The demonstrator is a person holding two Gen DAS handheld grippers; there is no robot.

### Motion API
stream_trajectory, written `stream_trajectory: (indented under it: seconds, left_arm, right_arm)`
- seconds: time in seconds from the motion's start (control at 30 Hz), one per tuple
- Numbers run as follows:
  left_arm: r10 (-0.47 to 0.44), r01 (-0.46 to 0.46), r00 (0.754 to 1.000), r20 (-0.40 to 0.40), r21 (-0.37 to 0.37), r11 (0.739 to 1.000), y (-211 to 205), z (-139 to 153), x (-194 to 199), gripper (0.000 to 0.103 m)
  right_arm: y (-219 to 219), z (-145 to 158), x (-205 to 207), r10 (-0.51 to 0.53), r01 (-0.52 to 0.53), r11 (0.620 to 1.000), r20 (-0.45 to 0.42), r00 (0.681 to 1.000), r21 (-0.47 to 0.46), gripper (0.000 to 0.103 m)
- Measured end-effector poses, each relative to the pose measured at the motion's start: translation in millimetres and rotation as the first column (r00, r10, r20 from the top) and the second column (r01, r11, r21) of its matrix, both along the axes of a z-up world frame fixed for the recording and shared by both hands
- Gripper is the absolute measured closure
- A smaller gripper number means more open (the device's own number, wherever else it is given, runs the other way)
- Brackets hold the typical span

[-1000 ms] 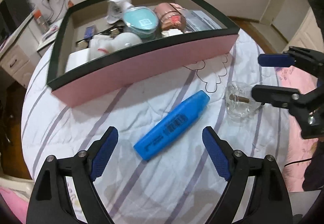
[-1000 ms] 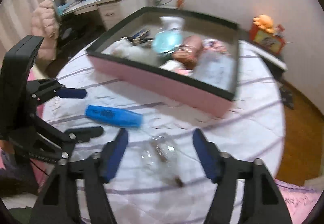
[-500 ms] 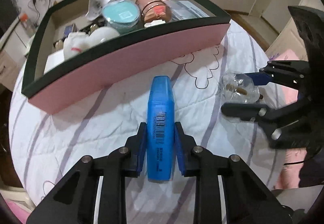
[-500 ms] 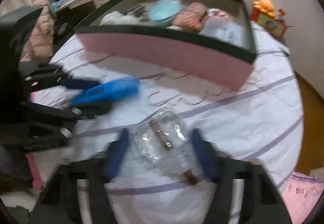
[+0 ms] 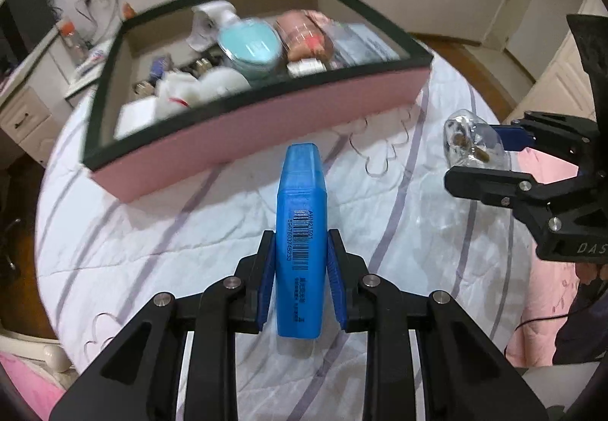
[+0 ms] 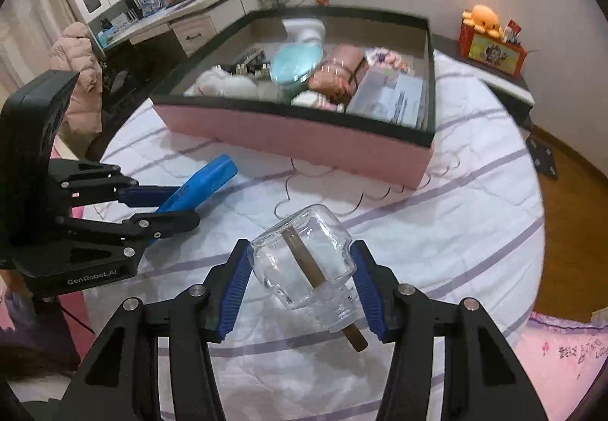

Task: Organize rigid objects
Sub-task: 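Lift the highlighter and glass bottle up toward the pink box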

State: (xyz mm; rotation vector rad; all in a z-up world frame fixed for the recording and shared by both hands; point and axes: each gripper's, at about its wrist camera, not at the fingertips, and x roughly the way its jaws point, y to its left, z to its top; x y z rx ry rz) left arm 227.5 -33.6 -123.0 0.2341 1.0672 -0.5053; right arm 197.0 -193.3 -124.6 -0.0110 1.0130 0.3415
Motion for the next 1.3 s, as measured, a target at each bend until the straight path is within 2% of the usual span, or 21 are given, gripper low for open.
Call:
stream_trajectory:
  seconds: [0.2, 0.37, 0.63, 0.73, 0.9, 0.97, 1.1, 1.3]
  left_arm:
    - [0.069, -0.068, 0.992, 0.109, -0.010, 0.998, 8.7, 35.9, -12.1, 0.077]
    - [0.109, -0.106, 0.967, 0.232, -0.027, 0.994, 13.7, 74.1, -32.3, 0.077]
    - [0.170, -0.158, 0.891, 0.422, -0.064, 0.985, 26.4, 133.9, -70.4, 0.077]
    - [0.212, -0.197, 0.846, 0.490, -0.082, 0.977, 34.1, 150.8, -87.4, 0.077]
    - [0.271, -0.241, 0.809, 0.522, -0.125, 0.962, 49.1, 159.4, -109.4, 0.077]
    - [0.293, -0.264, 0.786, 0.544, -0.133, 0.955, 54.2, 160.4, -120.4, 0.077]
    - [0.339, -0.290, 0.764, 0.549, -0.178, 0.940, 64.1, 156.8, -135.6, 0.077]
    - [0.364, -0.311, 0.763, 0.534, -0.190, 0.931, 68.5, 145.9, -142.4, 0.077]
  right_arm:
    - [-0.2, 30.3, -2.5, -0.025, 0.023, 1.000, 0.093, 0.995, 0.020, 0.049]
    - [0.9, 65.2, -17.6, -0.040, 0.034, 0.999, 0.201, 0.979, 0.032, 0.049]
    - [9.0, 114.0, -55.7, -0.026, 0.007, 0.999, 0.353, 0.935, 0.053, 0.049]
    - [13.3, 123.6, -69.2, -0.040, 0.027, 0.999, 0.403, 0.914, 0.037, 0.049]
    - [18.5, 133.2, -90.0, -0.071, 0.059, 0.997, 0.449, 0.891, 0.041, 0.049]
    - [20.7, 134.9, -98.3, -0.080, 0.067, 0.997, 0.461, 0.884, 0.044, 0.048]
    - [21.7, 134.3, -113.9, -0.107, 0.085, 0.994, 0.477, 0.872, 0.068, 0.048]
    - [21.8, 128.7, -126.3, -0.122, 0.092, 0.992, 0.468, 0.875, 0.088, 0.048]
